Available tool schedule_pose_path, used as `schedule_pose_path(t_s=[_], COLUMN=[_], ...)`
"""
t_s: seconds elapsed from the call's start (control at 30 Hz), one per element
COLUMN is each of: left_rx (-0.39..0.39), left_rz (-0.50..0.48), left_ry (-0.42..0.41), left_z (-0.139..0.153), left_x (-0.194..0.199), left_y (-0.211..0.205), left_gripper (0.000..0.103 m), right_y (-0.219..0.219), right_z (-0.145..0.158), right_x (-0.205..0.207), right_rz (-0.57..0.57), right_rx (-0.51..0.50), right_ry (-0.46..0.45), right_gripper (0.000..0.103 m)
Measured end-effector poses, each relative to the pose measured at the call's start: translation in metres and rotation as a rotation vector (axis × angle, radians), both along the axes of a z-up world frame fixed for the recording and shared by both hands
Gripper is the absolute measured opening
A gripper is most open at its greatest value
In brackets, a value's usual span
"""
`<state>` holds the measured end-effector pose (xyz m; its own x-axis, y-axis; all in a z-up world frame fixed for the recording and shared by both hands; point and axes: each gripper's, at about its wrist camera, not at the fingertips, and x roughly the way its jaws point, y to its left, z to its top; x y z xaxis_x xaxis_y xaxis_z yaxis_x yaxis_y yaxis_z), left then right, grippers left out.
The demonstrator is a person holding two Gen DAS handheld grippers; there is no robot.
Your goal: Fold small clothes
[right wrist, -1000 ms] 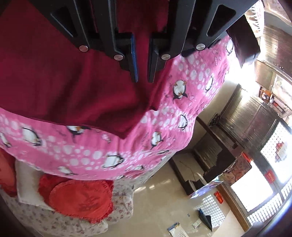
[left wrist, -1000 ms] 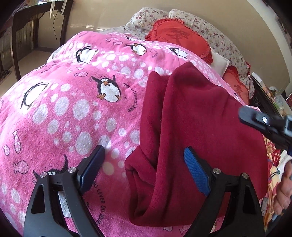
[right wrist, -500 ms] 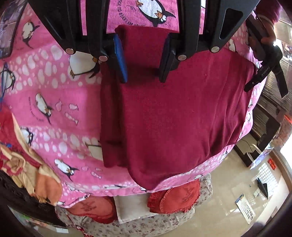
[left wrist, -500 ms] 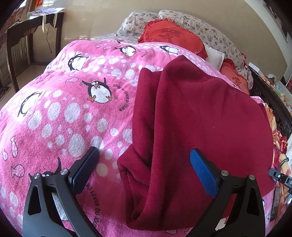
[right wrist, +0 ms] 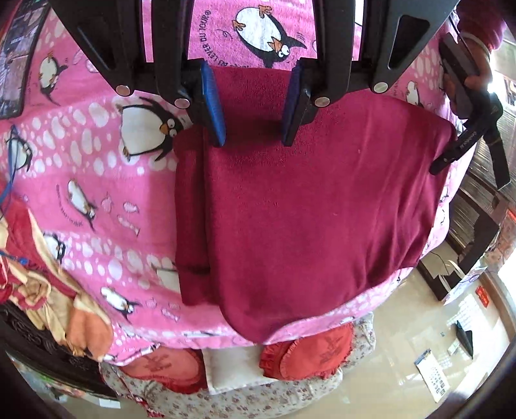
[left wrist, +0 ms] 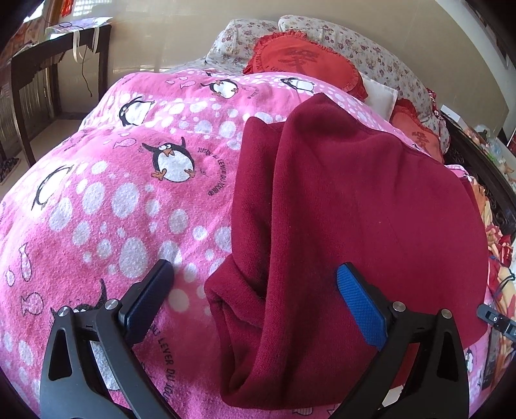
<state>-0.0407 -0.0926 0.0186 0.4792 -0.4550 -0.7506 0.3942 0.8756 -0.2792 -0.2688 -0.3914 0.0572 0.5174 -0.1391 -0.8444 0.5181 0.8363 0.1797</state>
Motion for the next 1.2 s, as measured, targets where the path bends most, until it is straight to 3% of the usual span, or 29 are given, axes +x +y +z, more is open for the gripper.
schedule_pose_path(t_s=[0.13,0.33,0.73,0.97,1.2], left_rx=[0.002,0.050,0.090,0.180,0.239], left_rz=[-0.001,0.018,0.011,-0.074,-0.089], left_ry=[-0.001,0.026,-0.075,-0.121,-0.166], left_z=[0.001,0.017,0.078,0.090,0.092], left_x=[-0.001,-0.007,-0.030,-0.049,-0.066], left_y=[-0.001,-0.001,0.014,-0.003,-0.019], left_gripper=[0.101,0.101,0.101,0.101,0.101], right_y=[0.006,0.028,0.056,0.060,0.059], right_z=[0.013,0.035,0.044,0.048,0.048], right_x=[0.003,0.011,0.031,0.042,0.040], right_rz=[-0.023,0.035,0.068,0.049,0.067], right_rx=[-0.008,-0.022,0.018,0.055,0.093], right_ry=[-0.013,-0.052,-0.087,-0.108,-0.144], right_gripper=[0.035,0.037,0.043,0.044,0.045])
